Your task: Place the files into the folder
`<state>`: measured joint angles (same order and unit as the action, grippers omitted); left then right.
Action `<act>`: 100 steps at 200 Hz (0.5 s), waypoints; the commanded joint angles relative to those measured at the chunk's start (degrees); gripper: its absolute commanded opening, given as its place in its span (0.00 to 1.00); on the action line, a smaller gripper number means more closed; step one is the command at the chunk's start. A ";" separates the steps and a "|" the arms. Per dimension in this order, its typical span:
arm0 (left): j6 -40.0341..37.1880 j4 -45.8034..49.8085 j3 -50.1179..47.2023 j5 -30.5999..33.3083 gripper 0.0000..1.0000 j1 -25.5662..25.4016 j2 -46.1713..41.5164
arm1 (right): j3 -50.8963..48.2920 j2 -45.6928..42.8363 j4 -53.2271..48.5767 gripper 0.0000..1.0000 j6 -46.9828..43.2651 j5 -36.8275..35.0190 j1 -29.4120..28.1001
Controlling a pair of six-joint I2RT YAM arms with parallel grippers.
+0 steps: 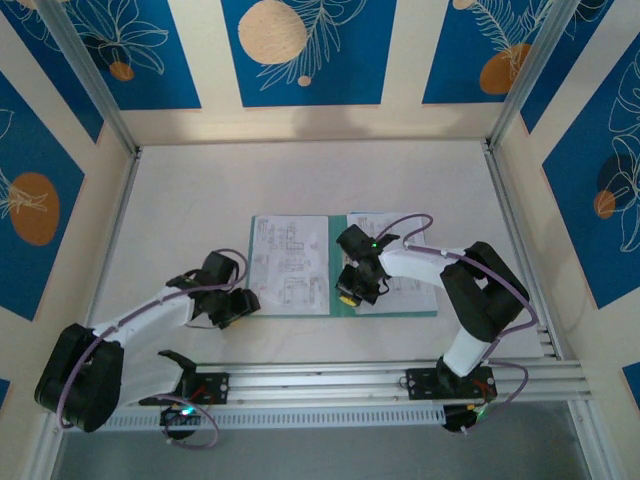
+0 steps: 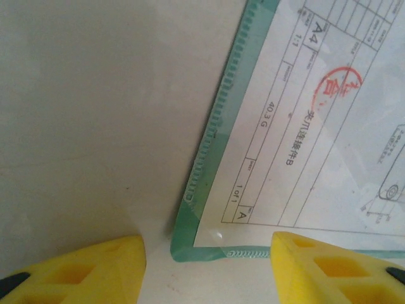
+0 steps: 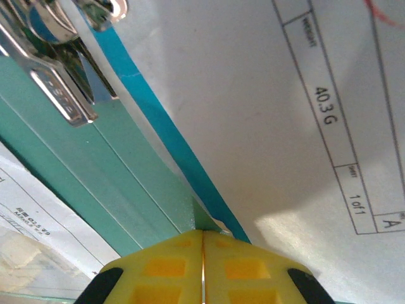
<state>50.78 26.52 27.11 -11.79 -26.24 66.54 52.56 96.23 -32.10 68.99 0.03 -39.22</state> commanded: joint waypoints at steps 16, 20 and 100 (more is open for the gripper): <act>5.09 -16.93 -1.55 -5.18 0.52 -2.72 2.60 | -1.96 3.36 -1.65 0.10 -0.85 -1.85 0.55; 5.32 -17.23 -1.11 -5.02 0.51 -2.96 2.65 | -2.00 3.35 -1.60 0.10 -0.96 -1.79 0.62; 7.84 -19.56 -0.73 -4.48 0.39 -4.52 2.85 | -2.53 3.49 -0.96 0.09 -1.27 -1.22 1.27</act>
<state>57.41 26.72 27.94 -8.45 -28.32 67.57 52.51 96.27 -32.05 68.38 0.62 -38.50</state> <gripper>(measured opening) 0.396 0.096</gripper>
